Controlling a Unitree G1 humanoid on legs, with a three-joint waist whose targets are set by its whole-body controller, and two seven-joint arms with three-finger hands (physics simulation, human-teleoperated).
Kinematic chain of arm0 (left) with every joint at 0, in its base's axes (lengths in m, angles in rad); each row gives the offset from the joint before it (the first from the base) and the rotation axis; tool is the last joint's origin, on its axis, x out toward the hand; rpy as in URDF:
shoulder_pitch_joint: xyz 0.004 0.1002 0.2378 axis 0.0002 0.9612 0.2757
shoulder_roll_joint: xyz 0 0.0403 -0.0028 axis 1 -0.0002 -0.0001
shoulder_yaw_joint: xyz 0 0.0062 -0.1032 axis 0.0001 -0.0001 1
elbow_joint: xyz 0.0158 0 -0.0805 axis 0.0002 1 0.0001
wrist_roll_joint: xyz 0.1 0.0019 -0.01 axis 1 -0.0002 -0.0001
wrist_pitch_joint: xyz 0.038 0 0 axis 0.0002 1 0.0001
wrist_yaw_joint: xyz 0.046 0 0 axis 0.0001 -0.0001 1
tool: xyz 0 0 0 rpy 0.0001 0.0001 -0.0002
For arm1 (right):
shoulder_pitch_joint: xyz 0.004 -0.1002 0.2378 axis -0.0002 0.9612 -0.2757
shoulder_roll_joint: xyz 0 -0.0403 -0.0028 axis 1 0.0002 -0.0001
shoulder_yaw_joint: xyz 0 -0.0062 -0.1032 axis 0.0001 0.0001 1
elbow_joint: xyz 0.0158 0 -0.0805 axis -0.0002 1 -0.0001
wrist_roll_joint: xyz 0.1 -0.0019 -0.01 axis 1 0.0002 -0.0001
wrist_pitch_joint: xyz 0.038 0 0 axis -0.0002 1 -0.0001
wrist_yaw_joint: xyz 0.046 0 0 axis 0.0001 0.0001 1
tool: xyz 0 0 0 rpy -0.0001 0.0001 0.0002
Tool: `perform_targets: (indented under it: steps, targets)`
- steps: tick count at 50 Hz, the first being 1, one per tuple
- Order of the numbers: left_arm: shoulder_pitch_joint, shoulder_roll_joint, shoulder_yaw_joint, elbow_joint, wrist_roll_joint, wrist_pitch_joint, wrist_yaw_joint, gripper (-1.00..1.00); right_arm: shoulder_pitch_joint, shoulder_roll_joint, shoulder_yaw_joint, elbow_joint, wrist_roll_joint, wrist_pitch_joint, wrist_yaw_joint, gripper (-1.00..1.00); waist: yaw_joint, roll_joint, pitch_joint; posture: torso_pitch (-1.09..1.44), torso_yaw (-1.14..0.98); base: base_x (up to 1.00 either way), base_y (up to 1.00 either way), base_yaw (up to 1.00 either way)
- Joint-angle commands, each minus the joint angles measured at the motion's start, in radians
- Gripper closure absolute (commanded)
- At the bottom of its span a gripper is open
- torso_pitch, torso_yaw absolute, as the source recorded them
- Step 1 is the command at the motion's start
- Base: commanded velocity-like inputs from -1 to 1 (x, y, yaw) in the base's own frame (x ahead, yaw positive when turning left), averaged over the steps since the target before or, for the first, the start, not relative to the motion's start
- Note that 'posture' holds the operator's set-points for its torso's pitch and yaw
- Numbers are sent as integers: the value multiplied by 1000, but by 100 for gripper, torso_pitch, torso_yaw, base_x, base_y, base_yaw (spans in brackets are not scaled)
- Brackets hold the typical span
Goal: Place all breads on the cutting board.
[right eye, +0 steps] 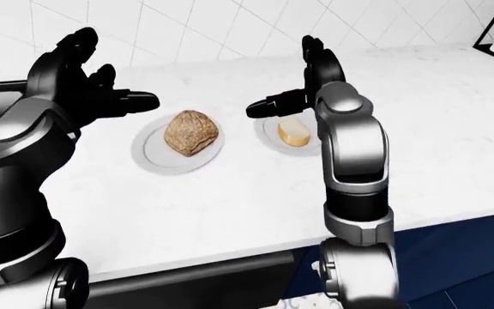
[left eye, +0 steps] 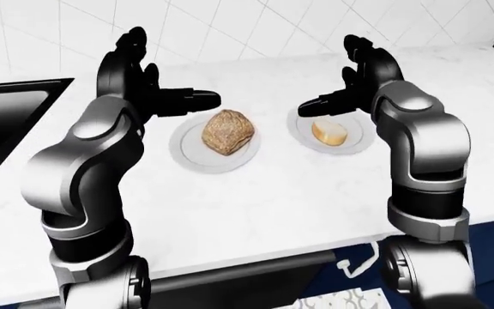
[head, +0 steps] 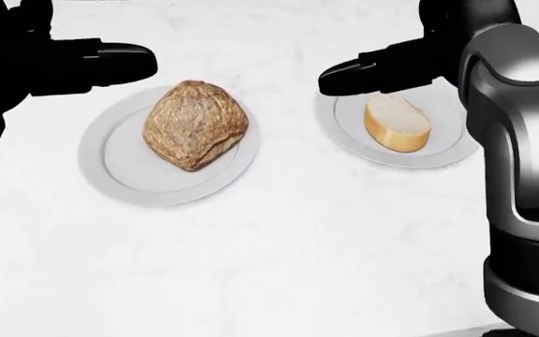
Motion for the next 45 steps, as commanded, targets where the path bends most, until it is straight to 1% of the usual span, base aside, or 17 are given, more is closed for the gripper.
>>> perform_targets:
  steps: [1,7,8,9,11,12,16,19,21,24,25,26,30,32,34,45]
  targets:
    - [-21,9,10,-27,5,-39,-3,-100,-33,-9,-7,-29,-19,-36,2,-100,0,0,-30,0,0,0,0,0]
    - [-3,1,17,-56,-4,-27,2,-100,-17,-3,4,-38,-59,-38,16,-100,1,1,-31,0,0,0,0,0]
    - [1,2,19,-57,-6,-28,2,-100,-13,-4,6,-34,-68,-44,20,-89,1,2,-31,0,0,0,0,0]
    - [-1,3,23,-61,-9,-23,4,-100,-14,-2,6,-36,-75,-41,22,-84,1,2,-30,0,0,0,0,0]
    - [-1,5,25,-63,-13,-21,6,-100,-10,3,6,-37,-85,-43,26,-61,0,1,-30,0,0,0,0,0]
    - [-1,7,26,-60,-15,-24,5,-100,-10,5,6,-37,-90,-43,29,-62,0,1,-30,0,0,0,0,0]
    - [4,11,29,-62,-22,-27,8,-100,3,13,5,-39,-106,-50,36,-50,0,2,-29,0,0,0,0,0]
    - [6,15,30,-63,-27,-27,10,-100,15,12,2,-46,-117,-48,41,-50,0,3,-29,0,0,0,0,0]
    - [11,14,27,-62,-28,-32,11,-100,29,15,0,-55,-122,-50,44,-59,0,3,-29,0,0,0,0,0]
    - [16,13,24,-63,-29,-36,11,-100,46,12,3,-65,-136,-53,51,-61,0,3,-29,0,0,0,0,0]
    - [15,13,25,-62,-29,-35,11,-100,48,12,4,-68,-140,-50,54,-59,0,3,-29,0,0,0,0,0]
    - [14,14,26,-63,-30,-33,12,-100,56,14,5,-67,-143,-59,57,-50,0,3,-29,0,0,0,0,0]
    - [20,15,27,-68,-32,-31,12,-100,76,19,10,-71,-162,-70,68,-47,-2,3,-29,0,0,0,0,0]
    - [18,16,30,-70,-34,-27,13,-100,78,22,8,-72,-166,-71,69,-50,-3,3,-29,0,0,0,0,0]
    - [17,15,32,-76,-38,-21,17,-100,90,29,5,-73,-168,-80,71,-37,-3,4,-29,0,0,0,0,0]
    - [14,17,31,-79,-47,-16,25,-100,123,26,-3,-59,-183,-109,74,-36,-3,4,-31,0,0,0,0,0]
